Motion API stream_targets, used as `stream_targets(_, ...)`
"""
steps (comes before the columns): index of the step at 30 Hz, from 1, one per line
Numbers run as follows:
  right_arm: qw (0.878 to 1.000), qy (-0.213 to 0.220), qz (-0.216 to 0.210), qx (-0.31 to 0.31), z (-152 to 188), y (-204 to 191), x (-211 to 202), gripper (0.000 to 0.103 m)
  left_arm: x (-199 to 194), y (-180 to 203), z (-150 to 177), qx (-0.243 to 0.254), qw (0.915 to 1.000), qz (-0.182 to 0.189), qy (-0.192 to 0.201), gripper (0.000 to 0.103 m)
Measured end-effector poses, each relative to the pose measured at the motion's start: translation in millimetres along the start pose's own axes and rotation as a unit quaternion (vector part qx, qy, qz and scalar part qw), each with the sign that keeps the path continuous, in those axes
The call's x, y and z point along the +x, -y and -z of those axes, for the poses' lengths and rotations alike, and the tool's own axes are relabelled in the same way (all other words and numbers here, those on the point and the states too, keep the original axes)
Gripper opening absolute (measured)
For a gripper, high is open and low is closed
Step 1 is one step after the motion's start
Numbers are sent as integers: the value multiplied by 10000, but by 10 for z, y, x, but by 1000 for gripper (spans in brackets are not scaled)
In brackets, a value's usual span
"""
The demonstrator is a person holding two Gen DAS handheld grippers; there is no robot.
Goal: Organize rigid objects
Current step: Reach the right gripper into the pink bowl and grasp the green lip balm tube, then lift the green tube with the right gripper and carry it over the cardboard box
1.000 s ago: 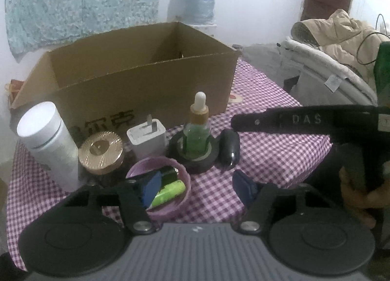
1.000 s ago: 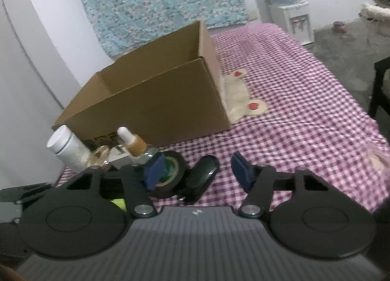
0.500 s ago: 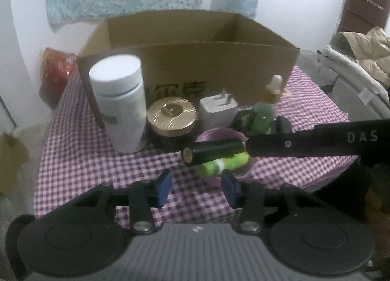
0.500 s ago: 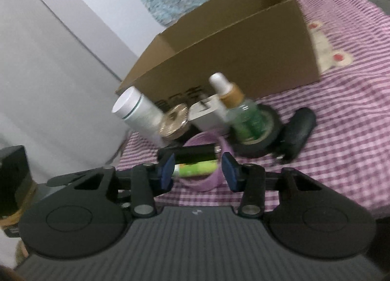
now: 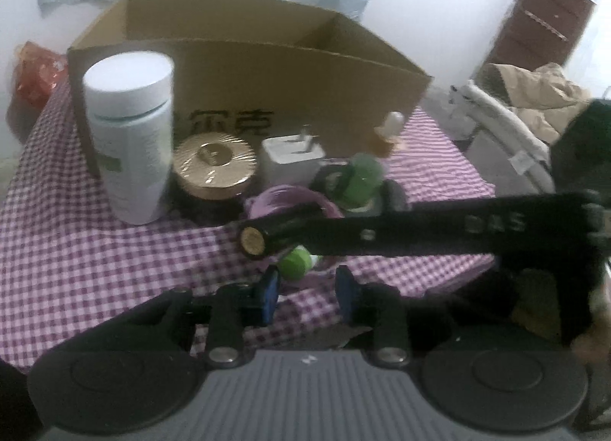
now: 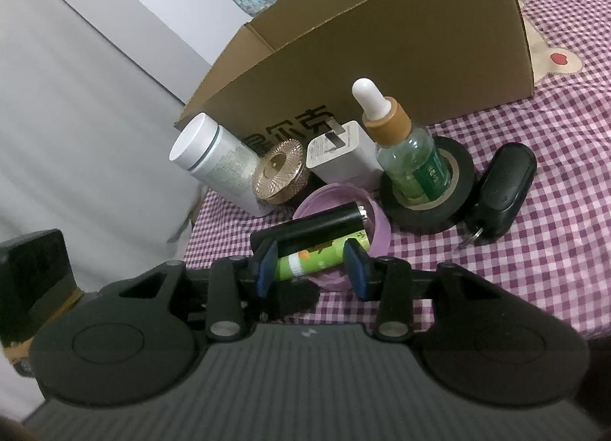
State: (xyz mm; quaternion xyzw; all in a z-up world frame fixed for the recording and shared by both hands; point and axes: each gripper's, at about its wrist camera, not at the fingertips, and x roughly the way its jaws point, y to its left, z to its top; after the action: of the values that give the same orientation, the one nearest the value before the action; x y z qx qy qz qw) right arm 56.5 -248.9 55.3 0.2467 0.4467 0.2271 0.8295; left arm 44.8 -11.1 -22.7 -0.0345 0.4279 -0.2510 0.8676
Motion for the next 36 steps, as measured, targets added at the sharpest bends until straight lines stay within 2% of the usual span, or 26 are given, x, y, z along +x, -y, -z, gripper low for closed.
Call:
stream_targets(5, 10000, -12, 14, -11, -3, -2, -18, 38, -46, 147, 52, 268, 9994, 210, 117, 31)
stream_targets(10, 10000, -18, 16, 54, 27, 19, -51, 38, 6, 274, 92, 441, 9988, 186, 42, 29)
stream_targets(15, 9997, -44, -42, 233, 48, 75, -99, 38, 57, 262, 61, 312, 9994, 130, -22, 18)
stream_targets(22, 9967, -272, -216, 734, 34, 205, -122, 36, 173, 225, 29, 251, 9997, 9, -43, 17)
stream_targets(24, 9951, -385, -235, 875, 30, 232, -101, 33, 160, 220, 32, 272, 9996, 2, -13, 16)
stream_targets(26, 9916, -491, -430, 1120, 34, 286, -77, 27, 159, 231, 33, 326, 9995, -18, 4, 15)
stream_targets(29, 9889, -476, -551, 1298, 47, 334, -85, 27, 151, 271, 31, 431, 9990, -64, 70, 15)
stream_targets(36, 9898, -305, -683, 1210, 102, 267, -261, 27, -46, 356, 53, 641, 9975, -118, 275, 14)
